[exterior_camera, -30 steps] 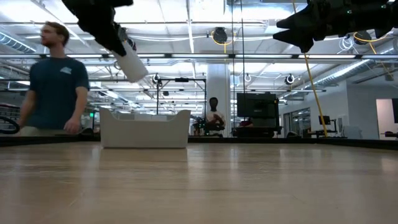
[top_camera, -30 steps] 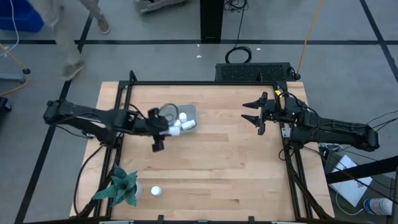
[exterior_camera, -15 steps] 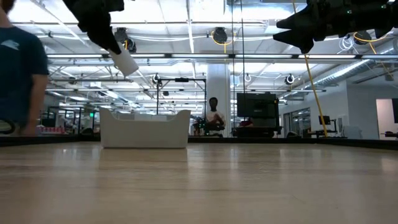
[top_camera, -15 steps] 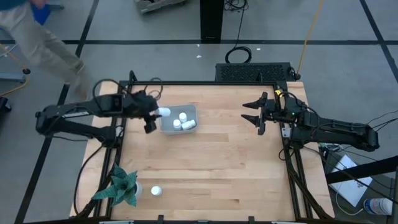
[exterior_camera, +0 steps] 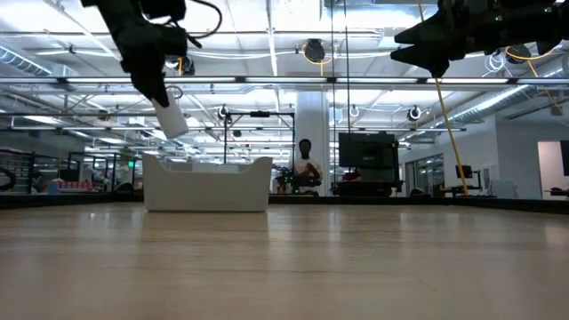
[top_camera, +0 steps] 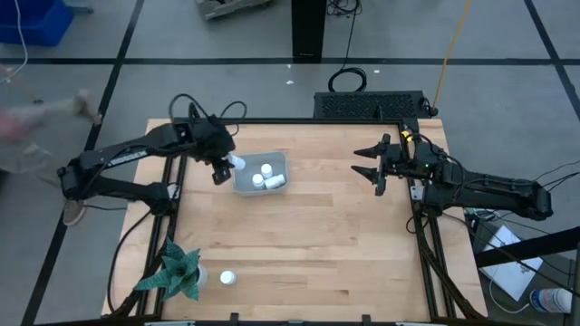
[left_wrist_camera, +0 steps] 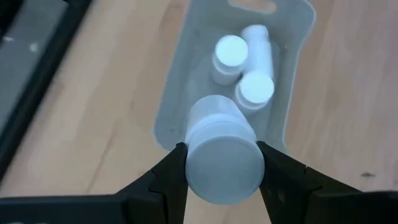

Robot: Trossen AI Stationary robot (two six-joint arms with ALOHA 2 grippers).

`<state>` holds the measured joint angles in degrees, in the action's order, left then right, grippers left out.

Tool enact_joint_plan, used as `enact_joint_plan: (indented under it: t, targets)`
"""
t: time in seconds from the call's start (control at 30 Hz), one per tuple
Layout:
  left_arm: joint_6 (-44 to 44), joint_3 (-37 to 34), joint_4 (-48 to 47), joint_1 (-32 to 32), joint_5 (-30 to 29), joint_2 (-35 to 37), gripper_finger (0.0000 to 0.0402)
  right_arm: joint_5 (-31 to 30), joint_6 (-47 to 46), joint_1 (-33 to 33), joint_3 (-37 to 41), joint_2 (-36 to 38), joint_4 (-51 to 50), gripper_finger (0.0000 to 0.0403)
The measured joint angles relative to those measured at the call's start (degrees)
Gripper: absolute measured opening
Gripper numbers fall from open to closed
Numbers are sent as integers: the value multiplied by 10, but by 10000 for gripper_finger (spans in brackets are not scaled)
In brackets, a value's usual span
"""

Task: Pick and place pill bottles into a basket
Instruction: Put the white pill bottle in the gray bin

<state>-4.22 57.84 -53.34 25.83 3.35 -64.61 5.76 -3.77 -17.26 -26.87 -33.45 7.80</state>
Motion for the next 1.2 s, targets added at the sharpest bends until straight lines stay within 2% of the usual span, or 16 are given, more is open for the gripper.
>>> enact_joint_plan:
  t: [0.23,0.5,1.2]
  targets:
    - [-14,0,5,7,36,-67,165,0,1,0,0,0,0,230]
    - [-22,0,4,7,41,-116,165,2,1,0,0,0,-5,230]
    - [-43,0,32,8,21,-216,165,2,-3,0,0,0,-4,230]
